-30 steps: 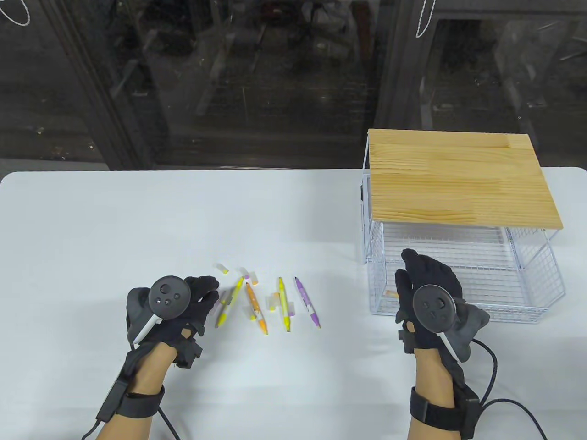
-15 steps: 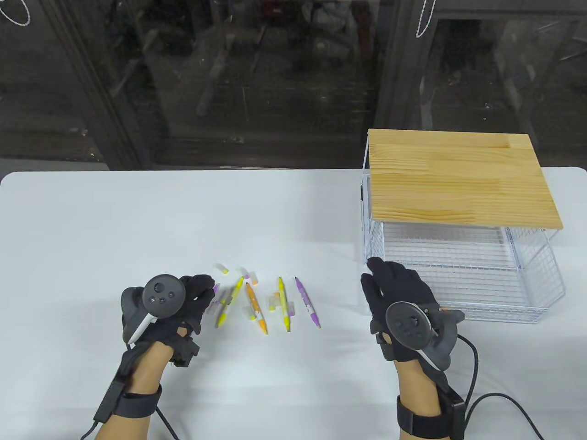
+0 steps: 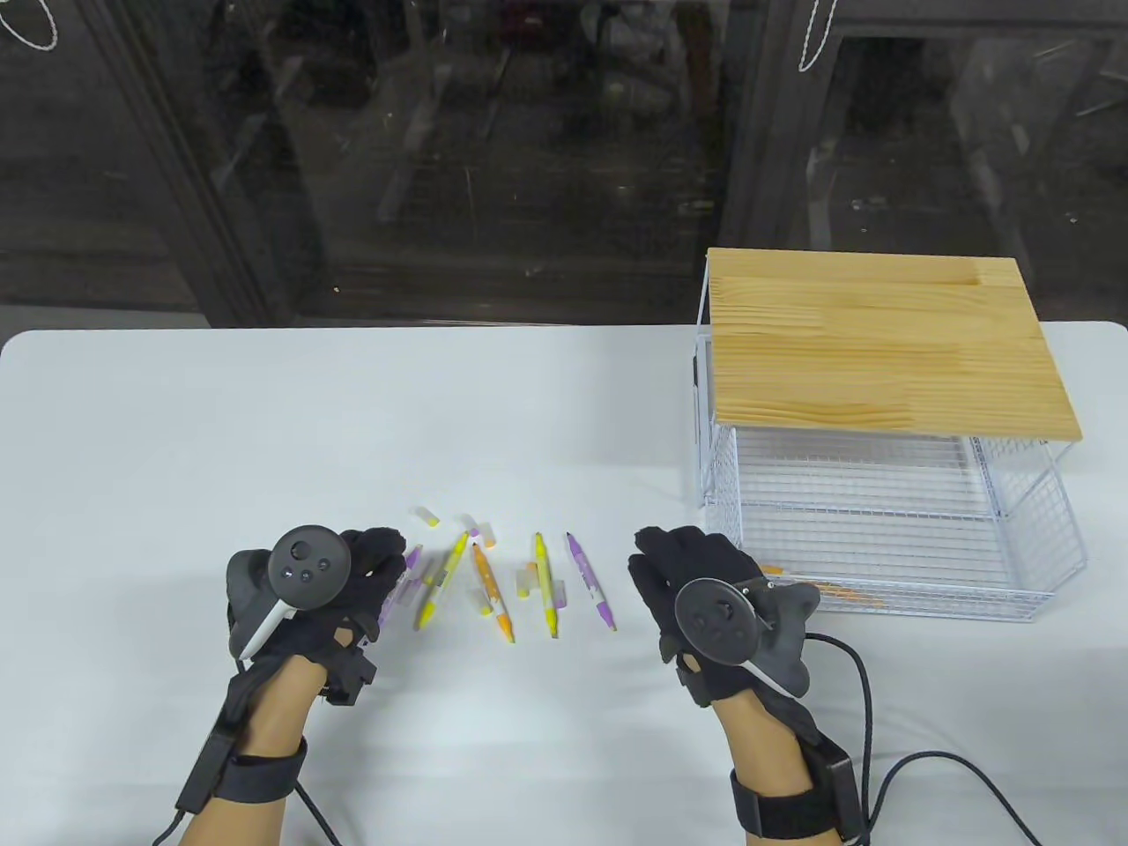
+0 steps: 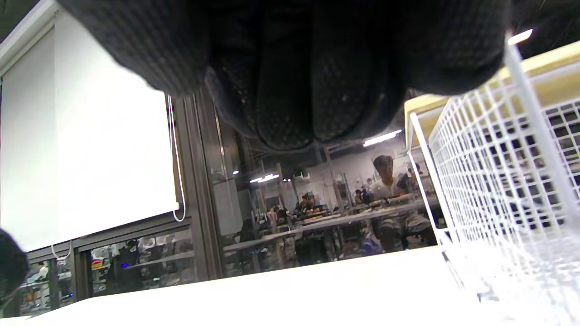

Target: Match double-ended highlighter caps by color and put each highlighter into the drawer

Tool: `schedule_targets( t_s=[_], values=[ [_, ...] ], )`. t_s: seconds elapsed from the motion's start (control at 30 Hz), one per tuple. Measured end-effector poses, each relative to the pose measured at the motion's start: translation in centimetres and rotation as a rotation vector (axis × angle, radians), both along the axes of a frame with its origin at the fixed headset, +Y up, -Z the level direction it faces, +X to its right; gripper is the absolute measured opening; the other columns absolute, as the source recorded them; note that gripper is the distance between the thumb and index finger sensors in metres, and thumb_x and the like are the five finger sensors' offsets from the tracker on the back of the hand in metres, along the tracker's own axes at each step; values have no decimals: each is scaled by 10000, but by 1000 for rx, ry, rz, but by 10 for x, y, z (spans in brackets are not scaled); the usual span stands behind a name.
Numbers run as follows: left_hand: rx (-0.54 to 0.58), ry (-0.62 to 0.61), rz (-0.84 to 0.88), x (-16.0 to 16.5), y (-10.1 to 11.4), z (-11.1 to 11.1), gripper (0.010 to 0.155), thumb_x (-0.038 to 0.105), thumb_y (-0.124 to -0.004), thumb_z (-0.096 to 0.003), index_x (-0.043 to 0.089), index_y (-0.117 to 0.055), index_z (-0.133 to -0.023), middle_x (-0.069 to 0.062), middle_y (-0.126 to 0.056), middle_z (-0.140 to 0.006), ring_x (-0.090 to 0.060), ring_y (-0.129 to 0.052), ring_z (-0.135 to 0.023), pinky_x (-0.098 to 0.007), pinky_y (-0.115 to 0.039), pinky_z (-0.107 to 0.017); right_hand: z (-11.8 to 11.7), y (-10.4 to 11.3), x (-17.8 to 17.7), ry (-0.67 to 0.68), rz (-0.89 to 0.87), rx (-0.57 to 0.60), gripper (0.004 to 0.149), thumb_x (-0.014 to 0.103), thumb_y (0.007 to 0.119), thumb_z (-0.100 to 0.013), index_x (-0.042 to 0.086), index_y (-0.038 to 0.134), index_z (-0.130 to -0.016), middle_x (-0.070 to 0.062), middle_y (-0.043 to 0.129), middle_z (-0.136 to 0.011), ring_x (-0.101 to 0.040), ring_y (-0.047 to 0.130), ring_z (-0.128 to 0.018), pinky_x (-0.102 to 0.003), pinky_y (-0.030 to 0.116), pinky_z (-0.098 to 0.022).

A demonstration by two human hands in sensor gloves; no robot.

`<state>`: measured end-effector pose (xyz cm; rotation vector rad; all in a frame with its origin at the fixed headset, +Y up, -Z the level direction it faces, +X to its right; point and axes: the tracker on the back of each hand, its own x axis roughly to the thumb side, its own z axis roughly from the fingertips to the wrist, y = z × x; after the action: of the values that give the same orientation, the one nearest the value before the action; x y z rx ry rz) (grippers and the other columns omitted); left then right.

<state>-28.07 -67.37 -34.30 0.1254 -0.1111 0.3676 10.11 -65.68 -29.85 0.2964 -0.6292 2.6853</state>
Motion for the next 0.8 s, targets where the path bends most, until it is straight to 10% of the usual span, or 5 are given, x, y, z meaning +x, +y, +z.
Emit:
schedule_targets(
  t_s=[0.8],
  values=[
    [1, -25, -9, 3, -1, 0, 470, 444, -830, -394, 270, -945, -816, -36, -1039, -775, -366, -1010, -619, -564, -842, -436, -21, -12, -11, -20, -21, -161, 449, 457, 804, -464, 210, 933, -816, -92, 998, -695, -333, 979, -486, -460, 841, -360]
  ],
)
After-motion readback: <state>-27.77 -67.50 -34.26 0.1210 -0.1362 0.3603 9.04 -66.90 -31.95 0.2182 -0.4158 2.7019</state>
